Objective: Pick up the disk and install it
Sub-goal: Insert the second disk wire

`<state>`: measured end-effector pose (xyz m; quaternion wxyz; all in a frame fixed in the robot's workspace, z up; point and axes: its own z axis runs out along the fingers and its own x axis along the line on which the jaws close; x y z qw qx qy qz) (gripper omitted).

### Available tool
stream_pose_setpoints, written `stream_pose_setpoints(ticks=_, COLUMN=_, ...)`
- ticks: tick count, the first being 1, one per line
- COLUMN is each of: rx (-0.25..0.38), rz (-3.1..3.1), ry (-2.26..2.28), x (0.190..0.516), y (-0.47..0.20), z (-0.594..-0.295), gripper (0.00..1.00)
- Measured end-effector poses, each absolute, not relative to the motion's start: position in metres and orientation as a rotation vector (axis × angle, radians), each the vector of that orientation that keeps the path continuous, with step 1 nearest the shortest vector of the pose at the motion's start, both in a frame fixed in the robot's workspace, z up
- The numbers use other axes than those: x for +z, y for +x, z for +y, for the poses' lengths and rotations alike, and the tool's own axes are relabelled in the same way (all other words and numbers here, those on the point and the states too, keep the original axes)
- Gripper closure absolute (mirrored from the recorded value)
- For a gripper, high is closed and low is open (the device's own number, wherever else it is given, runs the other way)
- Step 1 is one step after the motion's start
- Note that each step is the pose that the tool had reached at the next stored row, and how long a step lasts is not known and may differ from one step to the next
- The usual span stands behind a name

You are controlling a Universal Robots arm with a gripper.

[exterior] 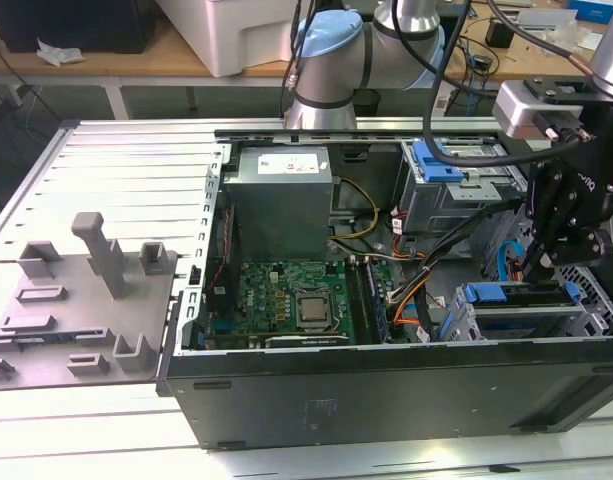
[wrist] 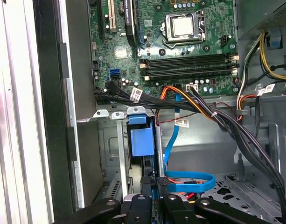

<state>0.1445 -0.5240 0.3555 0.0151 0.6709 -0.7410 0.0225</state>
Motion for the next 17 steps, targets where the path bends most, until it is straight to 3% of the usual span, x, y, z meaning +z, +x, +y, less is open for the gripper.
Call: stream_pose_setpoints(ticks=17, rx=0.07, rz=-2.303, ry=2.091, x=0.3515, y=0.1452, z=-0.524, gripper=0.84)
